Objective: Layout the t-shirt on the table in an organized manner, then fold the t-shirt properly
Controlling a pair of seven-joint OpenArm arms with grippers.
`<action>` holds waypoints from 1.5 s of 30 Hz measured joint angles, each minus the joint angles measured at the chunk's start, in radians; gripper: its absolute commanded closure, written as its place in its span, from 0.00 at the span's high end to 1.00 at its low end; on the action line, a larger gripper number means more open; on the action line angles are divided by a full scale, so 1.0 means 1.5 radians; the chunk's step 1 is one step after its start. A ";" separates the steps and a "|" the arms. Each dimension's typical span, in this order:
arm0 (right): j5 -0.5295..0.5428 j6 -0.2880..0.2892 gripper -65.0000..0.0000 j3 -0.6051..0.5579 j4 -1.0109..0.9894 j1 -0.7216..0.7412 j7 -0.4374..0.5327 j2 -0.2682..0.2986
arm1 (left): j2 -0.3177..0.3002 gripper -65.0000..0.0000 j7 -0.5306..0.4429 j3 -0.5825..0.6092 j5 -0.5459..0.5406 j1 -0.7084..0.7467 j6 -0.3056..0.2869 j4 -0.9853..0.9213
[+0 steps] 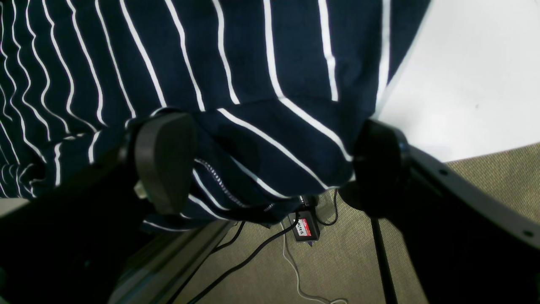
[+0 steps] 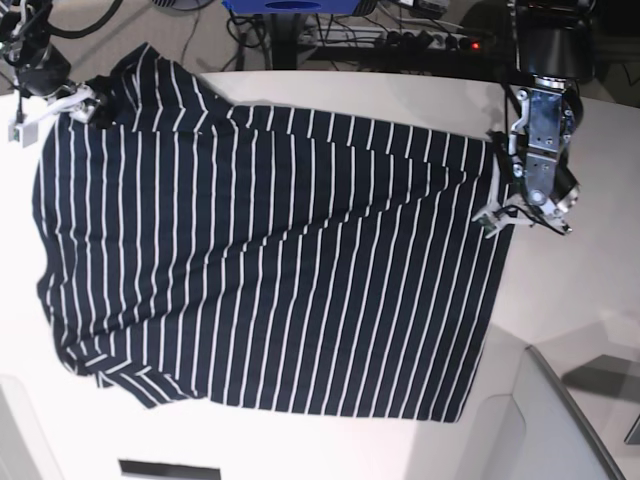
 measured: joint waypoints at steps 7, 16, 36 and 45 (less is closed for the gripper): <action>0.000 0.000 0.81 0.000 0.000 0.000 0.000 0.000 | 0.010 0.31 0.000 0.000 0.005 -0.010 0.000 -0.033; 0.000 0.000 0.81 0.000 0.000 0.000 0.000 0.000 | 0.013 0.00 -0.001 0.000 0.010 -0.014 0.005 -0.062; 0.000 0.000 0.81 0.000 -0.001 0.002 0.000 0.000 | 0.009 0.00 0.043 -0.006 0.005 0.119 -0.005 0.223; 0.000 0.000 0.81 0.000 -0.001 0.002 0.000 0.000 | -0.010 0.42 0.035 -0.090 0.004 0.043 -0.003 0.146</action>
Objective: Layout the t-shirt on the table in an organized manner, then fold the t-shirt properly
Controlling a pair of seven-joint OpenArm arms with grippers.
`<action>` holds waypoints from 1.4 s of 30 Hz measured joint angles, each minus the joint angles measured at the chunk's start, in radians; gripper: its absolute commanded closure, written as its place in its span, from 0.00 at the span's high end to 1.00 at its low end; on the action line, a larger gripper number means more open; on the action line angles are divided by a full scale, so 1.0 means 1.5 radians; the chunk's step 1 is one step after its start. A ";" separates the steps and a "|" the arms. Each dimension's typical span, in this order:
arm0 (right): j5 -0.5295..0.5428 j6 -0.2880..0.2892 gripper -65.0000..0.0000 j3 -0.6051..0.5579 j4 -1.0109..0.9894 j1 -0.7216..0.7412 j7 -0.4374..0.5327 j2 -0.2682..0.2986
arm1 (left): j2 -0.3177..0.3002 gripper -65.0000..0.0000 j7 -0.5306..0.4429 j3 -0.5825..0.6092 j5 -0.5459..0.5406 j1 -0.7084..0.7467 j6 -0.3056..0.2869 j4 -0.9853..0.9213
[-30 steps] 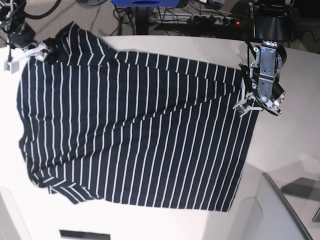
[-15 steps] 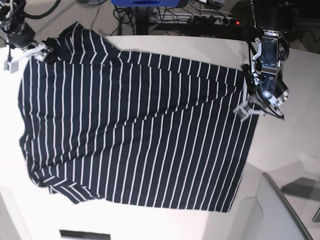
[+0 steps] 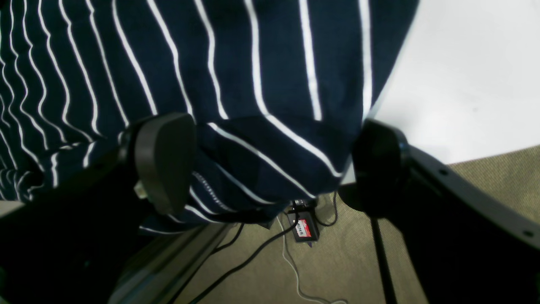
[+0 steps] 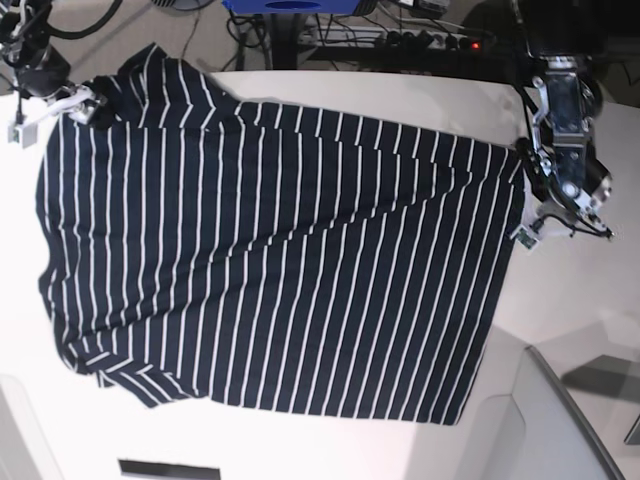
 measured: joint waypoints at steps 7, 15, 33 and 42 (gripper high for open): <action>0.000 0.000 0.81 -0.001 0.000 0.000 0.000 0.002 | -0.011 0.57 -0.003 0.069 -0.009 -0.040 -0.001 -0.065; -0.001 -0.001 0.81 -0.001 0.000 0.000 0.000 0.002 | -0.006 0.57 -0.003 0.068 -0.004 -0.093 0.000 -0.182; 0.000 0.000 0.81 -0.001 0.000 -0.001 0.000 0.001 | -0.024 0.23 0.005 0.153 -0.109 -0.136 0.000 -0.268; 0.000 0.000 0.81 -0.001 0.000 0.000 0.000 0.001 | -0.023 0.00 0.000 0.151 -0.107 -0.130 0.000 -0.259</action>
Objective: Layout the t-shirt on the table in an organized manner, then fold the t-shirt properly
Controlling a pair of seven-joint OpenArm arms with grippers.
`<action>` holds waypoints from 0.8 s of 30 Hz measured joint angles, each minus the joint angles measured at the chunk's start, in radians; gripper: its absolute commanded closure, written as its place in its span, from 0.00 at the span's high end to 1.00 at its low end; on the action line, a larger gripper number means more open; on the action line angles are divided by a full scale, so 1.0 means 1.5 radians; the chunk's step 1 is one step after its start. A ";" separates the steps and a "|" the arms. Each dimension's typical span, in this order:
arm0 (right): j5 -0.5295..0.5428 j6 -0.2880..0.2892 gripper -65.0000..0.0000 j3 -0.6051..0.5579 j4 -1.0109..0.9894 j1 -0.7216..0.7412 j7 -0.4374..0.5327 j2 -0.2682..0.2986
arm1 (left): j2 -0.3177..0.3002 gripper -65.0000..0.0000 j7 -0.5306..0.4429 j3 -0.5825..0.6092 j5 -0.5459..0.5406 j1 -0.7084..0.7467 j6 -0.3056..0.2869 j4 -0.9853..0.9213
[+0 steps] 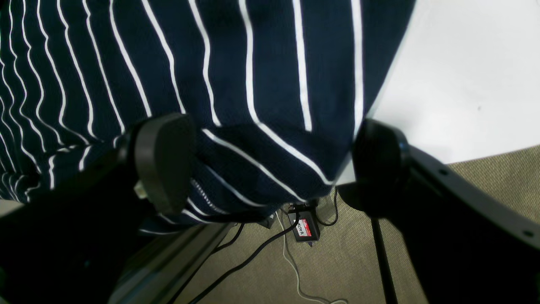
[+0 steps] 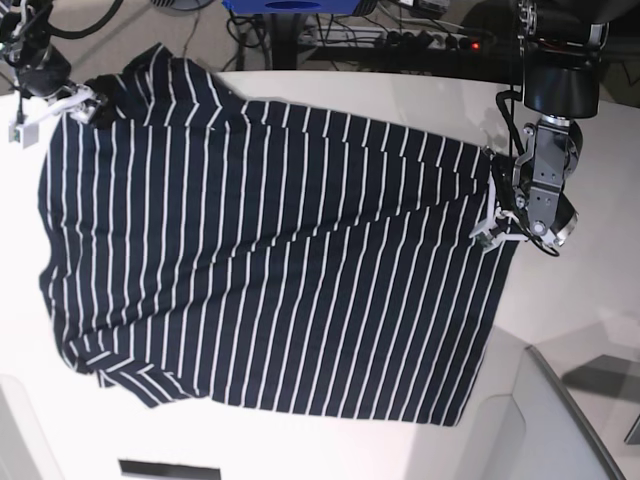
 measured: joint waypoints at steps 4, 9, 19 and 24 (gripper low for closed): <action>0.000 0.000 0.81 0.000 0.000 0.000 0.000 0.000 | 0.000 0.00 0.002 -0.002 -0.005 0.016 0.000 0.051; 0.000 0.000 0.81 0.000 0.000 0.000 0.000 0.001 | -0.006 0.00 0.002 -0.006 -0.005 0.045 0.000 0.155; 0.000 0.000 0.81 0.000 0.000 -0.002 0.000 0.001 | -0.003 0.00 -0.001 -0.036 -0.011 0.238 0.000 0.354; 0.000 0.000 0.81 0.000 0.000 -0.002 0.000 0.001 | -0.008 0.00 0.002 -0.075 -0.002 0.316 0.000 0.408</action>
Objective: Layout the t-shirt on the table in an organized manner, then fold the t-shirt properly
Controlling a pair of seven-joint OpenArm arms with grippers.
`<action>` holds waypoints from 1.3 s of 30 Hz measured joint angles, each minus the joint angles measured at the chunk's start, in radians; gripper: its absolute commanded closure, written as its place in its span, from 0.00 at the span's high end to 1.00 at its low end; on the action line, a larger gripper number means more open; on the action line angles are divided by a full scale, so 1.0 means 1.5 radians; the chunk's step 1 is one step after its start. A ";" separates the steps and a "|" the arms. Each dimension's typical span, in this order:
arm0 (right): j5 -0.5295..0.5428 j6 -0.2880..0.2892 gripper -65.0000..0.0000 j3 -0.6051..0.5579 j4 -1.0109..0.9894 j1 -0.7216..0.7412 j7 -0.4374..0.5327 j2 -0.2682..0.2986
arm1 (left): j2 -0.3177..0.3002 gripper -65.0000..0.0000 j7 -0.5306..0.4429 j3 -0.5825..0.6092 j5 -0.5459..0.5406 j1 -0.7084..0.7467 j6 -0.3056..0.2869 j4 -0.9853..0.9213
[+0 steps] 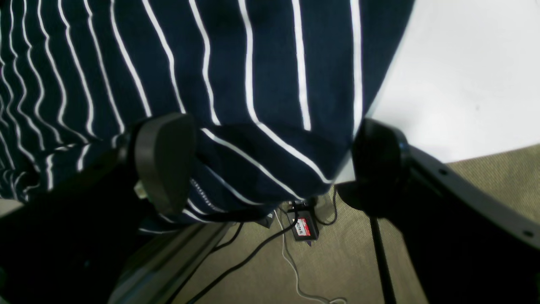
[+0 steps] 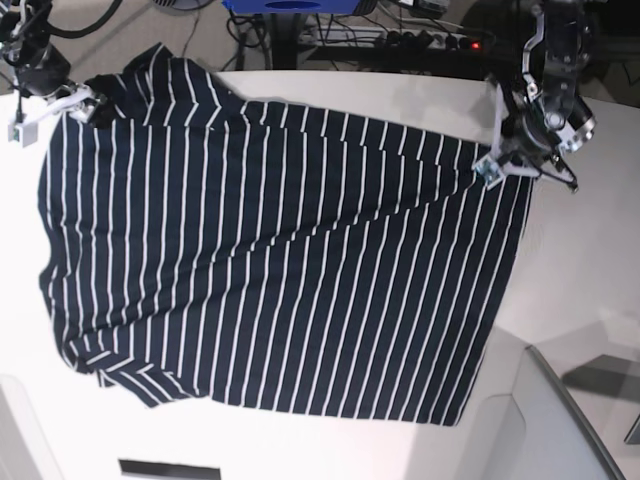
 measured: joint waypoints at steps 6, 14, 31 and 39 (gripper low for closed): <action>0.000 0.000 0.81 0.000 0.000 0.002 0.000 0.000 | -0.015 0.00 -0.009 0.001 -0.001 0.049 0.000 -0.003; 0.000 0.000 0.81 0.000 0.000 0.002 0.000 -0.001 | -0.014 0.00 -0.073 0.003 0.134 0.058 0.000 -0.055; 0.000 0.000 0.81 0.000 0.002 0.002 0.000 0.000 | -0.042 0.59 -0.077 -0.001 0.147 0.056 0.000 -0.054; 0.006 0.000 0.81 0.003 0.004 -0.008 0.006 -0.001 | 0.007 0.58 -0.078 -0.197 -0.119 0.062 -0.002 0.001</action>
